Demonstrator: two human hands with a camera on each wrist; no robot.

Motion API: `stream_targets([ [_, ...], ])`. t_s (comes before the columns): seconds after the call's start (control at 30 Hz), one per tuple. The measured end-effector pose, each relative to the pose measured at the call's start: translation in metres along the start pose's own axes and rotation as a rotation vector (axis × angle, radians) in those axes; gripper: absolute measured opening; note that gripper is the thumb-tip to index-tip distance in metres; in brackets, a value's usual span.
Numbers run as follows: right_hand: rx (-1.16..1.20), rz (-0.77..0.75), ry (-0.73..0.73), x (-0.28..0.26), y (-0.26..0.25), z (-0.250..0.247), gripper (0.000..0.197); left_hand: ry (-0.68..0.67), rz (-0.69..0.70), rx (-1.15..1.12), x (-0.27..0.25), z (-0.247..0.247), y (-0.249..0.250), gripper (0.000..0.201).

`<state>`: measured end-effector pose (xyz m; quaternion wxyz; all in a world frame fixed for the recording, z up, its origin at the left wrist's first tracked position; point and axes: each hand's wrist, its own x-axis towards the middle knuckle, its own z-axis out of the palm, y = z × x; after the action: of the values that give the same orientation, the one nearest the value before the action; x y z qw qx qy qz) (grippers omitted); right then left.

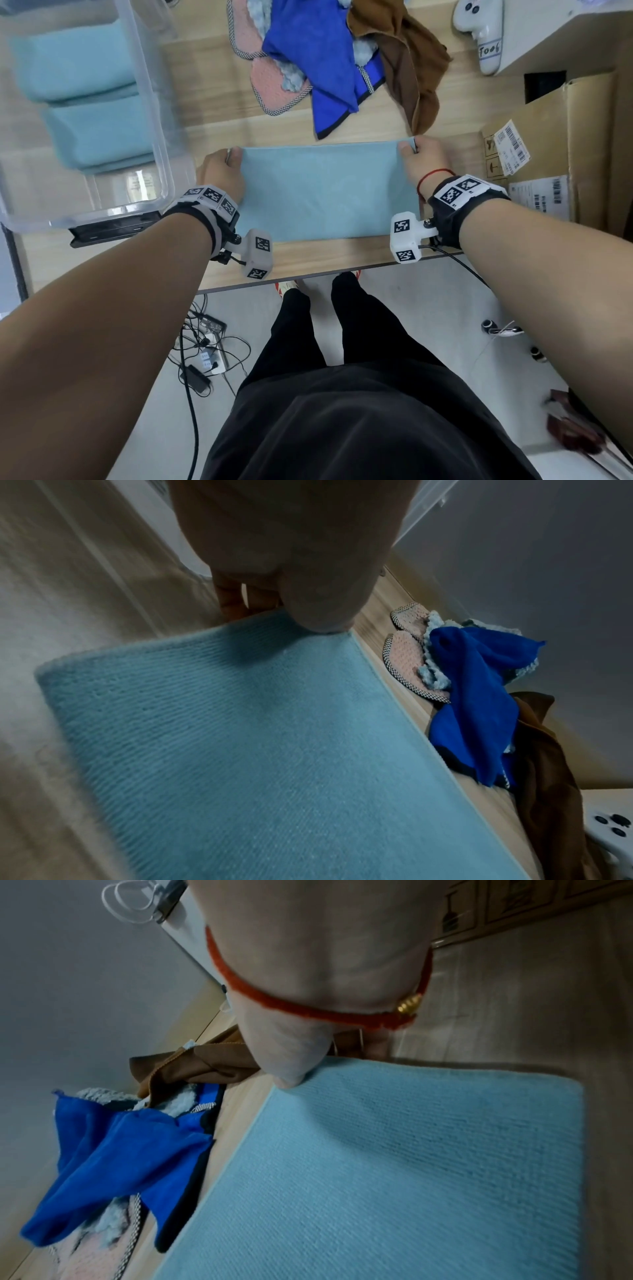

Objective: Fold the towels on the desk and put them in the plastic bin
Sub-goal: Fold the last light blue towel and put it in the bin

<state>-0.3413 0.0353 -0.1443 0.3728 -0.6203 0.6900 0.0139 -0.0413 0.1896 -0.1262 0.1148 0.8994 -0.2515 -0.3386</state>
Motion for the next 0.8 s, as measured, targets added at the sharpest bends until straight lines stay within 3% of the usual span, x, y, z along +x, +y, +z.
stream_targets([
  [0.3, -0.169, 0.003, 0.120, 0.000, 0.006, 0.003, 0.030, 0.039, -0.051, 0.003, 0.006, 0.003, 0.006, 0.046],
  [0.5, -0.090, 0.049, 0.208, -0.009, 0.013, -0.002, 0.024, 0.034, -0.094, 0.089, -0.003, 0.005, 0.010, 0.052],
  [0.6, -0.050, 0.080, 0.236, -0.014, 0.017, -0.007, 0.021, 0.105, -0.109, 0.097, -0.003, 0.009, 0.013, 0.055],
  [0.67, -0.033, 0.098, 0.238, -0.020, 0.020, -0.010, 0.023, 0.199, -0.061, 0.141, -0.006, 0.011, 0.018, 0.056],
  [0.8, -0.058, 0.127, 0.157, -0.032, 0.023, -0.010, 0.036, 0.266, 0.180, 0.220, -0.026, 0.020, 0.037, 0.050],
])
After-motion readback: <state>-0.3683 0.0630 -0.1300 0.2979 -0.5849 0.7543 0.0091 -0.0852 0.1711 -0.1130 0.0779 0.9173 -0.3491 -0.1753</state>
